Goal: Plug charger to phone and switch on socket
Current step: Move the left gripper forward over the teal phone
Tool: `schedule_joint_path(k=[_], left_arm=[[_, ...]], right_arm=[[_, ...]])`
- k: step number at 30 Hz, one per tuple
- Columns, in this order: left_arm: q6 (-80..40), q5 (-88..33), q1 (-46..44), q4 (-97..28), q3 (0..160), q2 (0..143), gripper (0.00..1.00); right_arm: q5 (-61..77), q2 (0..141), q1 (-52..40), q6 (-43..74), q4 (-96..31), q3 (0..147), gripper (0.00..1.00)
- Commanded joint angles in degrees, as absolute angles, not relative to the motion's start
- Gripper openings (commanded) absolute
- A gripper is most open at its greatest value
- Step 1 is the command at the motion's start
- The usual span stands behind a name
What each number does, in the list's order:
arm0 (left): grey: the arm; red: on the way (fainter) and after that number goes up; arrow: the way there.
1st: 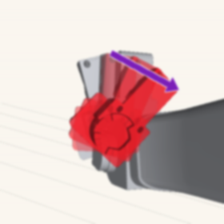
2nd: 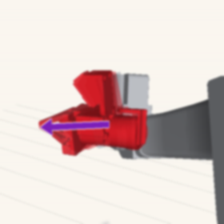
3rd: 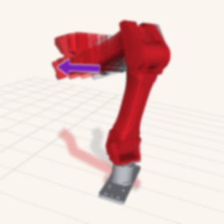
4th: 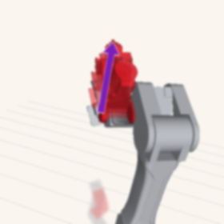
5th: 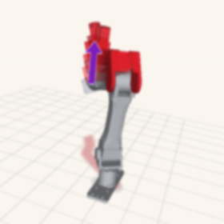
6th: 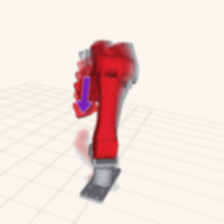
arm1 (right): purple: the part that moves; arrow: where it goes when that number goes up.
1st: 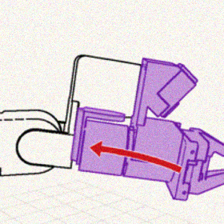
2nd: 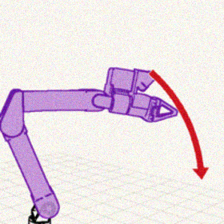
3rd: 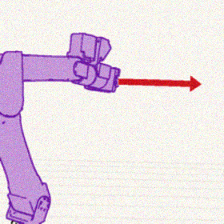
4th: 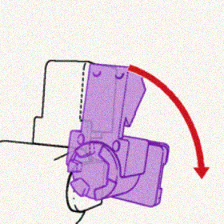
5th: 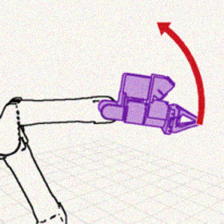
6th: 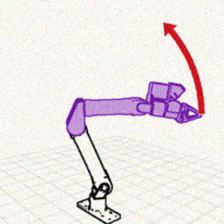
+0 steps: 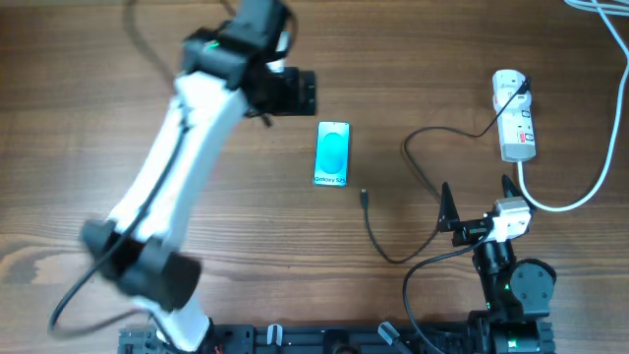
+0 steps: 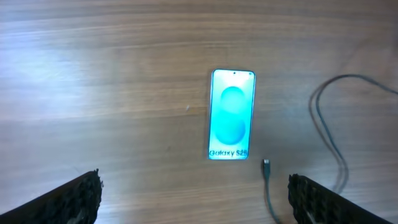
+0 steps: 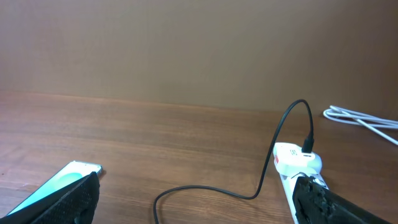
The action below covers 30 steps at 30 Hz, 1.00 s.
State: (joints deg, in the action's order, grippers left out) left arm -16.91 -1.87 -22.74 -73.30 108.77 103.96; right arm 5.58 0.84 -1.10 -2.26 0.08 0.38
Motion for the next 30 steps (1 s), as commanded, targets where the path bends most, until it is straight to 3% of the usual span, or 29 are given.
schedule_joint_path(k=[1, 7, 30], left_arm=[[-17.4, -6.2, -27.4, -72.2, 110.7, 114.5, 1.00], [-25.8, -7.8, -31.7, -70.5, 110.7, 122.0, 1.00], [-26.2, 0.1, -32.7, -62.3, 110.6, 131.7, 1.00]], right_arm=[[6.1, 0.6, -1.4, -2.6, 0.3, 0.3, 1.00], [6.1, 0.6, -1.4, -2.6, 0.3, 0.3, 1.00], [6.1, 0.6, -1.4, -2.6, 0.3, 0.3, 1.00]])
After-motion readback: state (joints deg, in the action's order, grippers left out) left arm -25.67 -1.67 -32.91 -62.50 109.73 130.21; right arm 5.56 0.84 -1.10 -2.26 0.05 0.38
